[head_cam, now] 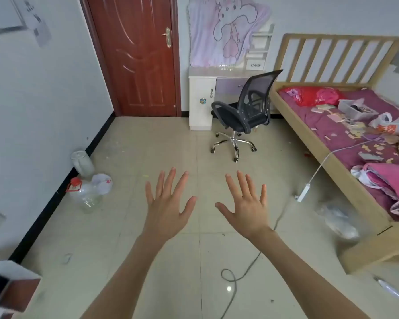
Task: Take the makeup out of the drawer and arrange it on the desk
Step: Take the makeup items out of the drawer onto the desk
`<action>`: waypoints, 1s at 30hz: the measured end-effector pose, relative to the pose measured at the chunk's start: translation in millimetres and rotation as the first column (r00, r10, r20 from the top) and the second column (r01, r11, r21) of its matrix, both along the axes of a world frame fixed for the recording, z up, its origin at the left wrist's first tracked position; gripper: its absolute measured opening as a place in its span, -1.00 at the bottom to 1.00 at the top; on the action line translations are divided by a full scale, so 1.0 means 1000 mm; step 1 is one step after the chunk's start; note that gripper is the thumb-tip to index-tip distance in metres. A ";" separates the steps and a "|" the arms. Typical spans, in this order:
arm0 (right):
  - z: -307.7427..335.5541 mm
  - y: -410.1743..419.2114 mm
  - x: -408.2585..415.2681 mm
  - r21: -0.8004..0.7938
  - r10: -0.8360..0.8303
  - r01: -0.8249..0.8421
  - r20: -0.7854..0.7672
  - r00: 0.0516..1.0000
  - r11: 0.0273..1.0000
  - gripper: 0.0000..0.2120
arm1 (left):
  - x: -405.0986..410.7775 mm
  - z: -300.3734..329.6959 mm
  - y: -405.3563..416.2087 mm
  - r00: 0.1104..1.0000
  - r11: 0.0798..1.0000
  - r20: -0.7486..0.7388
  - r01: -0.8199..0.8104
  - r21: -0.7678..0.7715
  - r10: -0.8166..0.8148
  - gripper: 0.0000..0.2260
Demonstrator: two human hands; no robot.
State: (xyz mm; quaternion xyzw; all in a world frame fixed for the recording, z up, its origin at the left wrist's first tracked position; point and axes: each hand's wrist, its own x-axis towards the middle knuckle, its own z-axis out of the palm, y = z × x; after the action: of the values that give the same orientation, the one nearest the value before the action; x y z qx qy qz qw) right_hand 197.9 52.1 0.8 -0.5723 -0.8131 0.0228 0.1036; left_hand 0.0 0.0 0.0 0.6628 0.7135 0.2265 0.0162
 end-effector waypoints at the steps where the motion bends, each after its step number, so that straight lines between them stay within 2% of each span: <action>1: -0.009 0.003 -0.001 -0.037 -0.004 0.006 0.033 0.999 0.999 -0.28 | -0.003 -0.009 0.002 1.000 0.999 0.000 -0.014 -0.042 0.014 -0.46; 5: -0.047 0.031 -0.016 -0.116 0.007 0.000 0.065 0.998 0.993 -0.28 | -0.028 -0.050 0.023 0.998 0.993 -0.028 -0.055 -0.103 0.052 -0.42; 9: -0.067 0.083 -0.050 -0.130 0.027 -0.015 0.090 0.996 0.991 -0.28 | -0.067 -0.074 0.073 0.998 0.986 -0.035 -0.060 -0.158 0.055 -0.36; 16: -0.063 0.190 -0.121 -0.171 -0.050 0.053 0.018 0.999 0.984 -0.29 | -0.148 -0.072 0.188 0.999 0.979 -0.043 -0.036 -0.199 0.028 -0.43; 23: -0.061 0.281 -0.167 -0.208 -0.096 0.078 -0.077 0.992 0.975 -0.29 | -0.186 -0.082 0.273 0.998 0.970 0.060 -0.007 -0.244 0.022 -0.38; 30: -0.079 0.399 -0.186 -0.236 -0.100 0.087 -0.045 0.994 0.968 -0.31 | -0.209 -0.095 0.391 1.000 0.953 0.020 0.014 -0.303 -0.009 -0.39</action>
State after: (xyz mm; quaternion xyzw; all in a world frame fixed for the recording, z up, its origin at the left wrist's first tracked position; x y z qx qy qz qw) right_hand 12.1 450.6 -78.4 -0.6174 -0.7737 0.1294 0.0596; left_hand -209.4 390.7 -95.4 0.6545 0.7357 0.1203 0.1257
